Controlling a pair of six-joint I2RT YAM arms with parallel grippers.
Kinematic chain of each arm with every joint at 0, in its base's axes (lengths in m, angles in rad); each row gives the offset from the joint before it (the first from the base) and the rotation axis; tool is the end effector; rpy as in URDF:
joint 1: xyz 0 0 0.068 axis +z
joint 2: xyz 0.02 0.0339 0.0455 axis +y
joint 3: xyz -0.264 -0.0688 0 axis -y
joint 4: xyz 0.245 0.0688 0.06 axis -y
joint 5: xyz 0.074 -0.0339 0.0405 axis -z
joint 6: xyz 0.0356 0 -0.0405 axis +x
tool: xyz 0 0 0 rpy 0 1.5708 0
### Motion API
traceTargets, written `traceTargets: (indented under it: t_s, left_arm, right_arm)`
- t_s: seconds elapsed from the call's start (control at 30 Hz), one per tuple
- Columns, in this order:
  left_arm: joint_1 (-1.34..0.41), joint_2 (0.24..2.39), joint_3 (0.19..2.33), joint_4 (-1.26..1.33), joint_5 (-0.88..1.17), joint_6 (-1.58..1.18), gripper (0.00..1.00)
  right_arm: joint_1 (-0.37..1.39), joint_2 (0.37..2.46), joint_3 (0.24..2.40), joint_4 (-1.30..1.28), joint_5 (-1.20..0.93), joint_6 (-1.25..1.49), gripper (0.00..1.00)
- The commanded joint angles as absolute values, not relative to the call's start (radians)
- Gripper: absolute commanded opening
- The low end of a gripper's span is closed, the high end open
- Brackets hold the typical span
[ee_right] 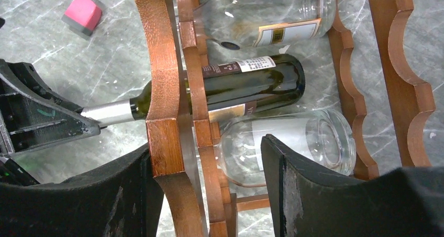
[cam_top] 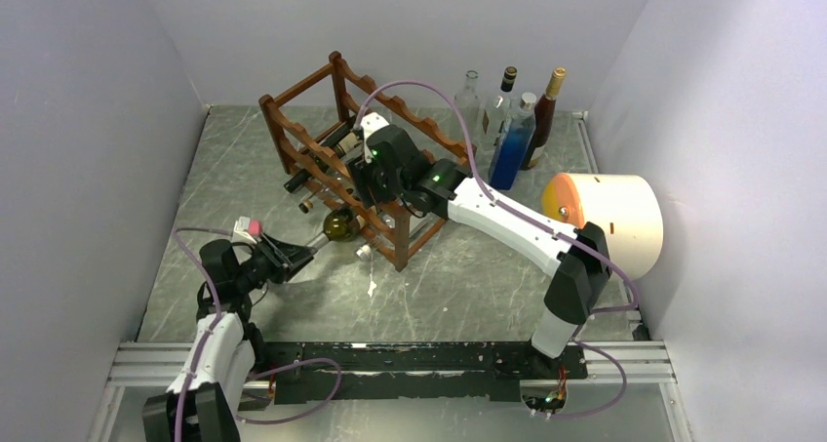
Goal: Take the wine bottle off the wine rack
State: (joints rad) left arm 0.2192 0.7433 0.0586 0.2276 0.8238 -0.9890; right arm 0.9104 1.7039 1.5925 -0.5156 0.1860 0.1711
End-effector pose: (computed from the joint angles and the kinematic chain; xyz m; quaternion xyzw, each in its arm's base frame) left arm 0.1438 0.0053 0.1403 -0.2677 0.7604 -0.4968 0.3213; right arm 0.2465 0.3067 0.3436 -0.2810 0.8422 0.1621 0.4306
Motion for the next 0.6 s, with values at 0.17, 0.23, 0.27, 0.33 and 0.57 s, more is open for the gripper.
traceTargets:
  t_s: [0.17, 0.23, 0.27, 0.33, 0.57]
  left_arm:
    - [0.238, 0.572, 0.116, -0.038, 0.804, -1.011, 0.07]
    - [0.238, 0.541, 0.122, -0.076, 0.803, -1.013, 0.07]
    - [0.239, 0.527, 0.131, -0.103, 0.801, -1.007, 0.07]
    - [0.238, 0.503, 0.155, -0.171, 0.794, -0.986, 0.07]
    - [0.239, 0.440, 0.227, -0.388, 0.750, -0.948, 0.07]
  right_arm:
    - [0.851, 1.670, 1.584, -0.477, 0.214, 0.121, 0.67]
    - [0.843, 1.671, 1.585, -0.481, 0.203, 0.105, 0.67]
    - [0.840, 1.670, 1.586, -0.482, 0.200, 0.100, 0.67]
    - [0.826, 1.667, 1.583, -0.478, 0.189, 0.093, 0.67]
    - [0.787, 1.658, 1.575, -0.456, 0.135, 0.084, 0.68]
